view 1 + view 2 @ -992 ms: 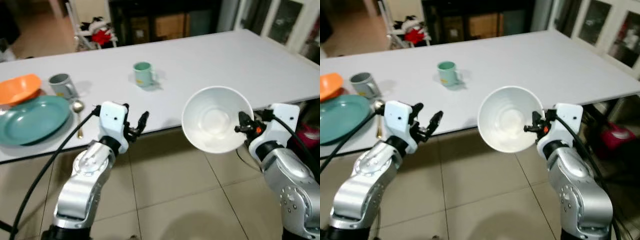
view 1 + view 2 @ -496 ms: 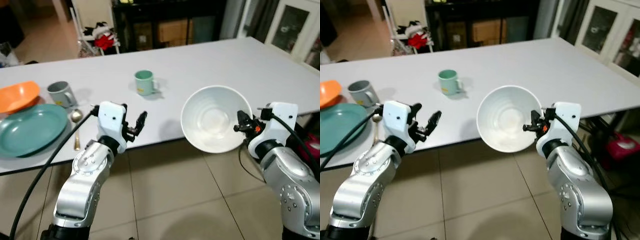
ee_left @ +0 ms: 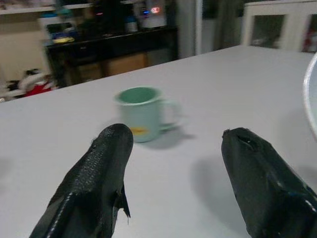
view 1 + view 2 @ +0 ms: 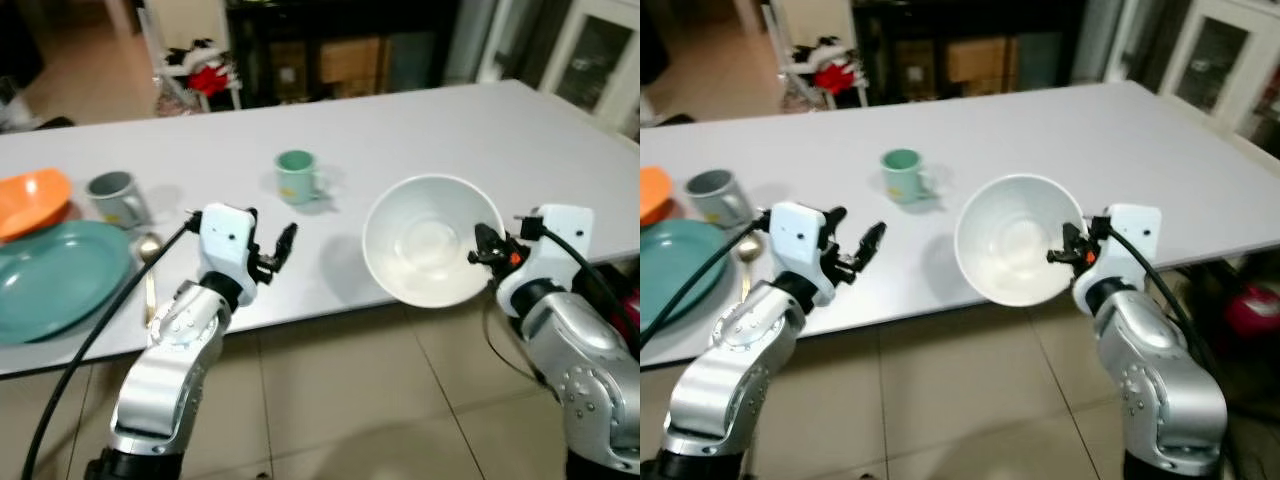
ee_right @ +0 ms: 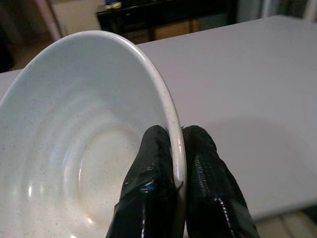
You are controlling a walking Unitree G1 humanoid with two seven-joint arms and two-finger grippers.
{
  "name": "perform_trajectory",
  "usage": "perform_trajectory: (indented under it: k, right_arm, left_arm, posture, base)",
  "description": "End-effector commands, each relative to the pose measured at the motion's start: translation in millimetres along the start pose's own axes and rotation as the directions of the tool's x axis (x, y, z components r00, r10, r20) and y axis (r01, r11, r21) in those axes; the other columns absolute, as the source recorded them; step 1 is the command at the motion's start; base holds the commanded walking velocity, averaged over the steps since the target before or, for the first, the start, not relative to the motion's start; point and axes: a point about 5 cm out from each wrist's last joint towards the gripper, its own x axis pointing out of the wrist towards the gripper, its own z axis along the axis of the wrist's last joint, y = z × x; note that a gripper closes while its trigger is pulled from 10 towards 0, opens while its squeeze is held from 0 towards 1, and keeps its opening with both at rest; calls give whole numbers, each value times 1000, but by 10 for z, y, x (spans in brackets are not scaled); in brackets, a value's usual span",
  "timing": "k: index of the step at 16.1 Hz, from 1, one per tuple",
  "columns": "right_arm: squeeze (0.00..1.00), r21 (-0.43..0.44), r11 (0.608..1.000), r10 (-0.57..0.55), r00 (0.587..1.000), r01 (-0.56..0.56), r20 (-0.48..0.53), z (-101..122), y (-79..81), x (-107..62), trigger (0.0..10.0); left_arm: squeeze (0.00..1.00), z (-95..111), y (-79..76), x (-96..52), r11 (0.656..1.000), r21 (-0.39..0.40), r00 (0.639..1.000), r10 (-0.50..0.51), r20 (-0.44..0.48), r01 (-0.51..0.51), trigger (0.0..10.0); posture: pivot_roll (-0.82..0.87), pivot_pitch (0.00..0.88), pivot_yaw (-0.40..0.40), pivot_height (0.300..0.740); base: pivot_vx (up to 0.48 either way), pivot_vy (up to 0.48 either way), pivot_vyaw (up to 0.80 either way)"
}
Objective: Setting the table
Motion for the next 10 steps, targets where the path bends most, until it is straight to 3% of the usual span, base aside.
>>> perform_trajectory:
  k: [1, 10]
  right_arm:
    - [0, -9, 999, 48, 998, -48, 33, 89, 80, 11, 10000]
    - [0, -10, 999, 44, 999, -44, 29, 99, 68, 2, 10000]
  left_arm:
    - [0, 16, 30, 12, 1000, 4, 1000, 12, 4, -12, 10000]
    - [0, 10, -2, 23, 1000, 2, 1000, -7, 3, 7, 10000]
  posture:
    - [24, 0, 17, 740]
    - [16, 0, 19, 740]
  base:
    - [337, 0, 0]
    - [339, 0, 0]
